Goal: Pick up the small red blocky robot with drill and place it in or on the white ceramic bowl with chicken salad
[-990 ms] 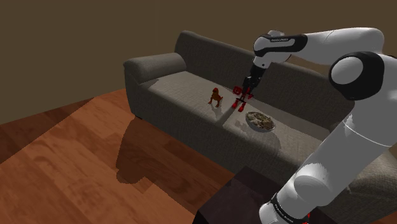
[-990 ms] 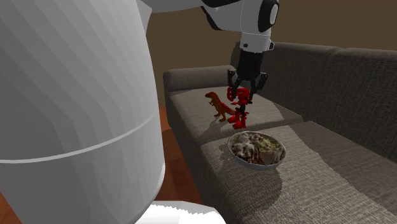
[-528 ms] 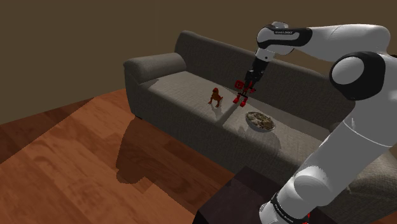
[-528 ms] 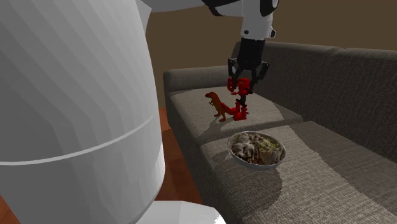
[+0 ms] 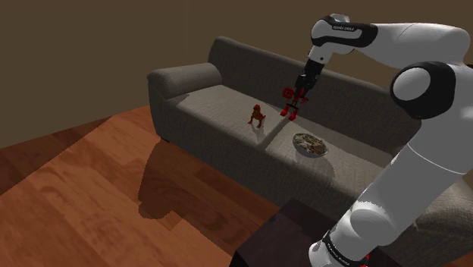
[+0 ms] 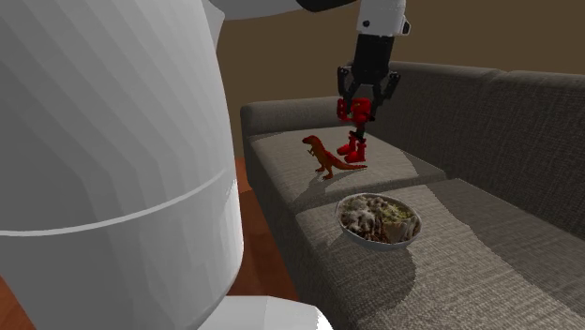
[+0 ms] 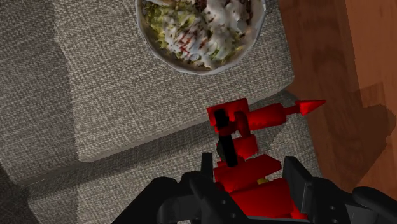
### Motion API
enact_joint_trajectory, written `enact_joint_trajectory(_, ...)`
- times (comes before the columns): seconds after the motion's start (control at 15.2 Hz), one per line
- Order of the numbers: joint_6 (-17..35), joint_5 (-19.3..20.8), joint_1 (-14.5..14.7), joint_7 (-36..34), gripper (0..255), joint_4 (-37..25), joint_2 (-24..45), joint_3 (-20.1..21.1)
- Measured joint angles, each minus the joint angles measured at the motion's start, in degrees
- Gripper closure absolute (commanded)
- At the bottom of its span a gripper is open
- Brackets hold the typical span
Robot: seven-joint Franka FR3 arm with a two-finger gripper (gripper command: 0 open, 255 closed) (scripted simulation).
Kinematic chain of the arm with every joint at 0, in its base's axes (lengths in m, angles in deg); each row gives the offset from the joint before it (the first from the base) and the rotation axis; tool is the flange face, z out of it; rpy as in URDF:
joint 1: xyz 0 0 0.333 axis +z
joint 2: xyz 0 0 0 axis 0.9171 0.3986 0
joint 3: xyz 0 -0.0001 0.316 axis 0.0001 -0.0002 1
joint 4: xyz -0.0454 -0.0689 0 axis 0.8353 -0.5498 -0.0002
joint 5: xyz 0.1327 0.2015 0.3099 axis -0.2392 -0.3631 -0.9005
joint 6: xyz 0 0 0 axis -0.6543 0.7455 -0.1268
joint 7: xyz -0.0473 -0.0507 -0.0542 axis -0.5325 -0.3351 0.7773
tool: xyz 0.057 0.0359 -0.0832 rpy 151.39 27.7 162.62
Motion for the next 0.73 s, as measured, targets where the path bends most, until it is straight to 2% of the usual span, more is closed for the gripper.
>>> enact_joint_trajectory(0.2, -2.2, -0.3, -0.1, 0.0, 255, -2.6, 0.6, -0.1)
enact_joint_trajectory(0.73, -6.5, 4.8, -2.2, 3.0, 255, 1.8, -9.3, -1.6)
